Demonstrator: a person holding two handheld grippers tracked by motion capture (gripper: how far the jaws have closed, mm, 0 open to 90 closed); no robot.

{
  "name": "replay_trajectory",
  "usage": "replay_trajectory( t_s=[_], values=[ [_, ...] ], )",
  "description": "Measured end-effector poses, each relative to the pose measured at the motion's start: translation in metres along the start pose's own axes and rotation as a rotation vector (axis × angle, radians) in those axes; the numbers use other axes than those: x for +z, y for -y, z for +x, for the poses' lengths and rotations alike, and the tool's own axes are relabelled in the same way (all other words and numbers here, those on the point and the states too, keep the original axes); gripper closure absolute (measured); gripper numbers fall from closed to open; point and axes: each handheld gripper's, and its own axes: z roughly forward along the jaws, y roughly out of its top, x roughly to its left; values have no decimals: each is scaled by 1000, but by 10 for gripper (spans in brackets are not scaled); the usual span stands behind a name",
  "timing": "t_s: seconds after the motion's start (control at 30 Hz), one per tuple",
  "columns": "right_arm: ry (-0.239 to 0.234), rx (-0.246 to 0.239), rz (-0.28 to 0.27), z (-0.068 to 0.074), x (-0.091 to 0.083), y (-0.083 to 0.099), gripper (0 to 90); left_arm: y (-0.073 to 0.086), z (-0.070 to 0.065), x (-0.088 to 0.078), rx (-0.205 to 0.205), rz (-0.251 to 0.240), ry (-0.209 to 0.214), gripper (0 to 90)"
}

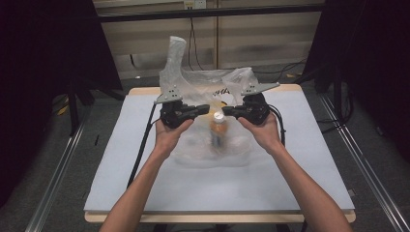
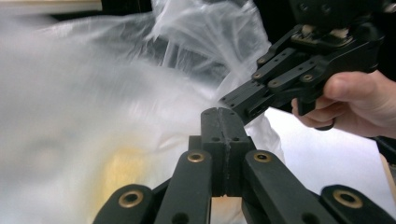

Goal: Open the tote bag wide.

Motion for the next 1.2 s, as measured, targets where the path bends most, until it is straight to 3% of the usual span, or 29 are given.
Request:
replay_trajectory(
  t_s=[0.13,0.23,0.4,0.73,0.9,1.1,1.2],
  values=[
    [-22,24,-13,-1,-3,15,900,20,4,6,-28,40,-3,900],
    [-29,18,11,0,-2,25,900,30,5,10,-25,76,-14,900],
    [-56,50,-12,0,-4,38,900,41,3,12,-34,96,-2,900],
    [-78,68,20,0,-3,63,900,72,7,15,-44,191,-21,900],
    [-93,65,92,3,9,84,900,84,10,21,-58,232,-21,900],
    [-101,68,107,3,19,97,900,96,14,25,-77,271,-32,900],
    [-91,72,172,-1,28,112,900,99,15,26,-74,281,-22,900]
  ],
)
